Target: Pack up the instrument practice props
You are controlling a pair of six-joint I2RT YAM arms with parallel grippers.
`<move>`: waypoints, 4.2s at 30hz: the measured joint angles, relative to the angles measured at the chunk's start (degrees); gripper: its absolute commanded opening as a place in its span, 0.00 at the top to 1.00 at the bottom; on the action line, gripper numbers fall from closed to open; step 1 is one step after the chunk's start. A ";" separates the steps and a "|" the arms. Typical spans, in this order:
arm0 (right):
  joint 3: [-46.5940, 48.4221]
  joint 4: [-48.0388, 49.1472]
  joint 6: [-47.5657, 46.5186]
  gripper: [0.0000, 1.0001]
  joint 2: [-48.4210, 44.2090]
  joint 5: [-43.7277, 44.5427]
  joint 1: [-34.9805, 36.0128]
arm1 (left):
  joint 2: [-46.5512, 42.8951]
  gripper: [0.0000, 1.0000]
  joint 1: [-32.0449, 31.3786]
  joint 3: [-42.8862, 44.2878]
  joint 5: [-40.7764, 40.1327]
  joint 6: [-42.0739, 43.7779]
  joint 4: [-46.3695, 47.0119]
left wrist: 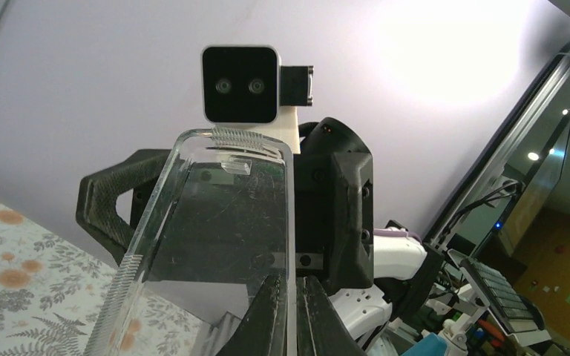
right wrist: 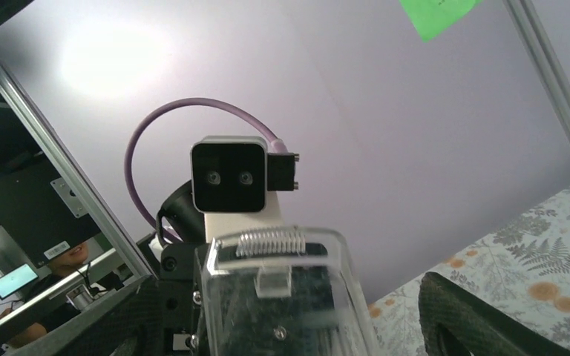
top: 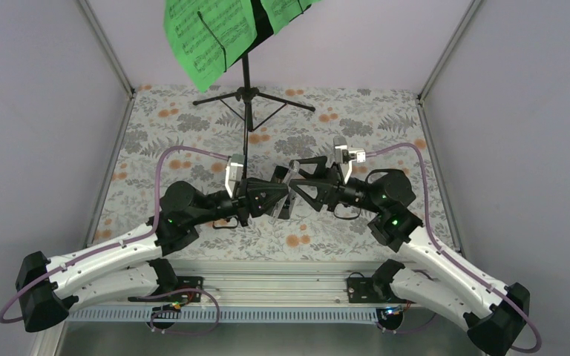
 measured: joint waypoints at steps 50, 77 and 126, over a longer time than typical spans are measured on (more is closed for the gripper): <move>2.84 -13.44 -8.24 0.68 -2.60 11.41 1.92 | -8.48 0.00 0.33 -1.18 -9.25 7.98 -15.21; 2.08 -30.73 -18.53 0.68 -6.27 30.05 1.92 | 24.90 0.01 18.64 -18.05 4.07 16.63 0.42; -20.57 -2.23 -28.50 0.70 -1.27 58.14 16.74 | 8.39 0.01 16.20 -8.92 1.03 13.38 -9.40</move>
